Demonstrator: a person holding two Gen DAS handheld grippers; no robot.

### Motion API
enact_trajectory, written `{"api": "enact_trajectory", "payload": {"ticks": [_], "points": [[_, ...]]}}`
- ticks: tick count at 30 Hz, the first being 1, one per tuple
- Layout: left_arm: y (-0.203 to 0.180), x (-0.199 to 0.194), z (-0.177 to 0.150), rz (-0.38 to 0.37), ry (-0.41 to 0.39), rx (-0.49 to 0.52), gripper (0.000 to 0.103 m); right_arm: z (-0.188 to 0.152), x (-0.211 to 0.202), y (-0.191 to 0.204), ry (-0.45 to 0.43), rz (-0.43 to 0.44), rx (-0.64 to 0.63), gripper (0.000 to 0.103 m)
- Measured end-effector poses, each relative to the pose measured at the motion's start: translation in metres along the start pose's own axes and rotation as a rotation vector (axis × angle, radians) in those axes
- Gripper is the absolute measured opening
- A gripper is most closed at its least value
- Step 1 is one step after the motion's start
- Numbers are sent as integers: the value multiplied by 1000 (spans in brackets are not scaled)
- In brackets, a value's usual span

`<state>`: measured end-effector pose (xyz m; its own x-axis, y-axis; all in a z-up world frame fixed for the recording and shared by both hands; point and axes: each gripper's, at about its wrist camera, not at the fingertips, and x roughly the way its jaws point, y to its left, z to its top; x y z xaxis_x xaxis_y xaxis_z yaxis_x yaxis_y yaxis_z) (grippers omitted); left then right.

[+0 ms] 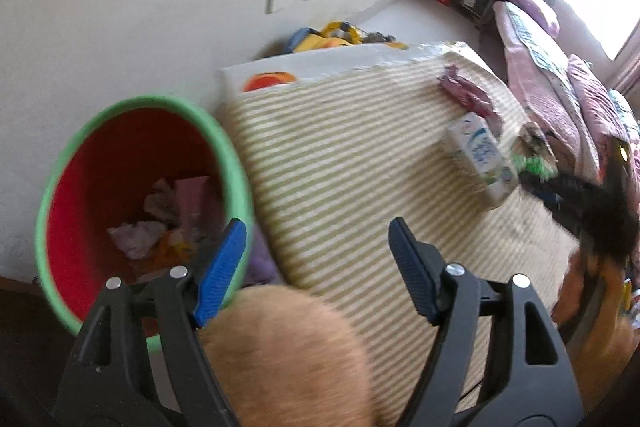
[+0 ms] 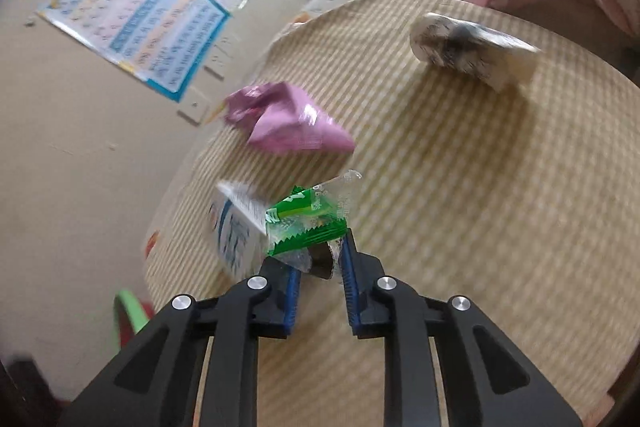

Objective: Collect trash
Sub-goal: 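Grasp green candy wrapper with right tool while left tool grasps white milk carton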

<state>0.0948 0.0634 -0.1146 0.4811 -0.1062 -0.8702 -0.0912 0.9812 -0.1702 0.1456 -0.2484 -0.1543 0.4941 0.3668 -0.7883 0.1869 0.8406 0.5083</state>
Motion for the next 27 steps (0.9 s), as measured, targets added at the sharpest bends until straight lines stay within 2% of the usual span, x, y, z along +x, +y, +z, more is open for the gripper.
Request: {"api": "enact_trajectory", "payload": {"ticks": [8,12,15,18,20,21,23,27], "points": [[-91,50,30,-120,59,-19,74,-68,-45,-29,-32,-128,-44,18],[-143,80,46,-59,35,5,76,-83,-53,-40,-58,-173,-67,20],[-171,104,53,1,52,12,78,-86,-56,-47,-60,-149,-57,24],[-180,120,54,75,67,-18,80,-88,-57,-50,-58,-120,-54,46],[-184,128,53,104,83,-38,85,-89,-61,-52,-72,-102,-51,56],[-185,132,52,113,83,-45,92,-90,-64,-53,-82,-94,-47,59],[-189,138,51,149,98,-33,93,-89,-67,-56,-96,-82,-34,60],[-196,149,47,168,135,18,93,-88,-68,-64,-102,-67,1,60]]}}
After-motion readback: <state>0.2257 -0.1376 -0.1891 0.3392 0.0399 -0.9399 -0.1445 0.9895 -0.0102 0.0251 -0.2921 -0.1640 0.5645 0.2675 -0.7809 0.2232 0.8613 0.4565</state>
